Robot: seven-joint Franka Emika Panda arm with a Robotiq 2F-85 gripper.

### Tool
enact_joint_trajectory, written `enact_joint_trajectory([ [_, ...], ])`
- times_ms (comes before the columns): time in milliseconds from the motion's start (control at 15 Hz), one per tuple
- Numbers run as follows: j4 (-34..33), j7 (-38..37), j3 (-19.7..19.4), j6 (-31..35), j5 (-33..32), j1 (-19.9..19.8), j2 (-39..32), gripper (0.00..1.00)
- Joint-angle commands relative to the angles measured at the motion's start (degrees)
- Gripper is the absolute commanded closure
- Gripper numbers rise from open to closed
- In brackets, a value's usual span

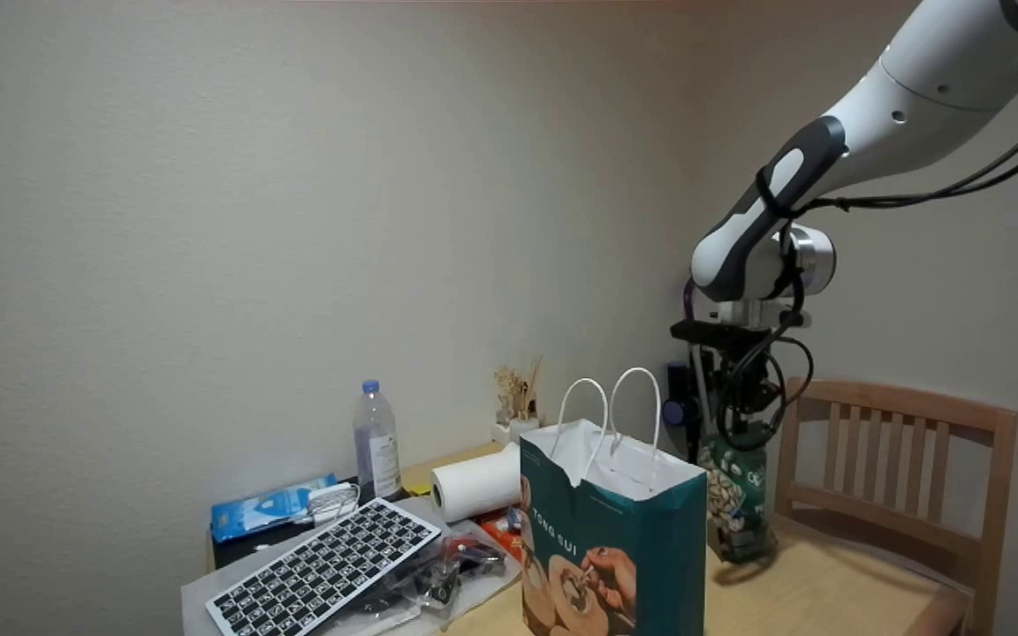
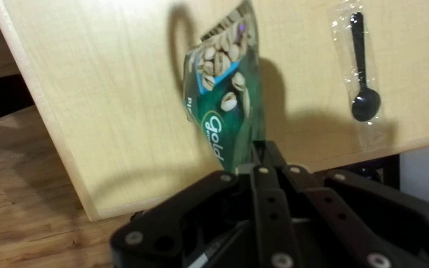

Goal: Put the green packet in the bag

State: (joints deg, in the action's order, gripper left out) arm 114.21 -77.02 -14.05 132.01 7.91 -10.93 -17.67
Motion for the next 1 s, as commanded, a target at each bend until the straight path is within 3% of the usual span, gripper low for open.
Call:
enact_joint_trajectory([
  [0, 4.9, -0.3, -0.3, 3.8, -1.9, 2.0, 9.2, 1.00],
  [467, 10.8, -0.3, 1.6, 5.3, -2.4, 2.6, 18.7, 1.00],
  [933, 12.2, 0.0, 2.1, 3.4, -1.4, 2.0, 16.5, 0.99],
])
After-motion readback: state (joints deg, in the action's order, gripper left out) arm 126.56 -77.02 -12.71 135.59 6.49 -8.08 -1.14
